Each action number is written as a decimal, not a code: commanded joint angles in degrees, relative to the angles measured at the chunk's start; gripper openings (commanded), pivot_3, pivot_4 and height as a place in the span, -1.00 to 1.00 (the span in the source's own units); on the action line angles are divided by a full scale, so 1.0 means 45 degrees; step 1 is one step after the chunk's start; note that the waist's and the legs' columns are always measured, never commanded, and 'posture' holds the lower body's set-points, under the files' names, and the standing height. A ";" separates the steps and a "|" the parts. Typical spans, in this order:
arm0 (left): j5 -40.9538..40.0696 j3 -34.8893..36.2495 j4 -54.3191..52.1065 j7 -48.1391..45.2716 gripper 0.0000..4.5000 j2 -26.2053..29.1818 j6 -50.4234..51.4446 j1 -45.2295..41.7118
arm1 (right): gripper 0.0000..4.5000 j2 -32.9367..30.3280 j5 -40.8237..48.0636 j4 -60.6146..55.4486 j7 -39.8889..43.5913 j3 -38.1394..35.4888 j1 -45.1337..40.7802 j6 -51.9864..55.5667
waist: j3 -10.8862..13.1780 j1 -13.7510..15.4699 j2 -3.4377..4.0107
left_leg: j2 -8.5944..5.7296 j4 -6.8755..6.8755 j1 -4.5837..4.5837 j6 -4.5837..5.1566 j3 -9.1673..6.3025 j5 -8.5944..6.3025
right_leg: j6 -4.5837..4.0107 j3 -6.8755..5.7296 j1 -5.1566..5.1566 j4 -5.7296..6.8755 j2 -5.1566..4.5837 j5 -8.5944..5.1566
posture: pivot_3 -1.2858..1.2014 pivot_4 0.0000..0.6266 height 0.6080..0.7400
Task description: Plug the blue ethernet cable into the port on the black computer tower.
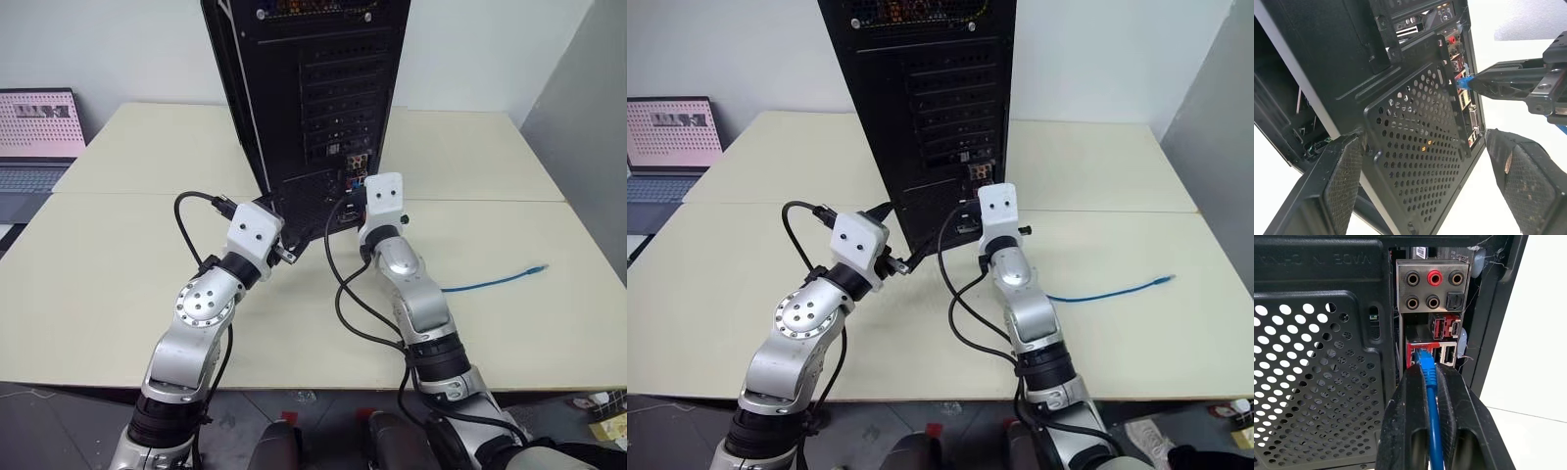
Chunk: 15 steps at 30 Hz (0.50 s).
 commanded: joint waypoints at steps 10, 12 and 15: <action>0.0031 0.0411 -0.0137 0.0040 0.80 -0.0032 -0.0110 0.0053 | -0.43 -0.0222 0.0471 -0.0670 0.1208 -0.0113 0.0161 0.0133 | 0.0000 -0.0090 0.0000 | 0.0001 -0.0005 0.0000 0.0000 -0.0004 0.0000 | -0.0003 -0.0002 -0.0001 0.0000 0.0000 0.0001 | 0.03 -0.52 1.00; 0.0008 0.0465 -0.0096 0.0073 0.80 -0.0054 -0.0056 0.0066 | -0.25 -0.0402 0.0537 -0.0919 0.1407 -0.0206 0.0295 0.0358 | 0.0000 -0.0077 0.0000 | 0.0002 -0.0006 -0.0002 0.0000 -0.0008 0.0000 | -0.0003 -0.0004 0.0000 -0.0001 -0.0001 0.0001 | 0.03 -0.52 1.00; -0.0050 0.0536 -0.0082 0.0028 0.80 -0.0060 0.0026 0.0106 | 0.02 -0.0698 0.0671 -0.1484 0.1661 -0.0317 0.0510 0.0695 | 0.0000 -0.0044 0.0000 | -0.0001 -0.0005 -0.0008 0.0000 -0.0007 0.0000 | -0.0002 -0.0003 -0.0001 -0.0003 -0.0012 0.0001 | 0.03 -0.52 1.00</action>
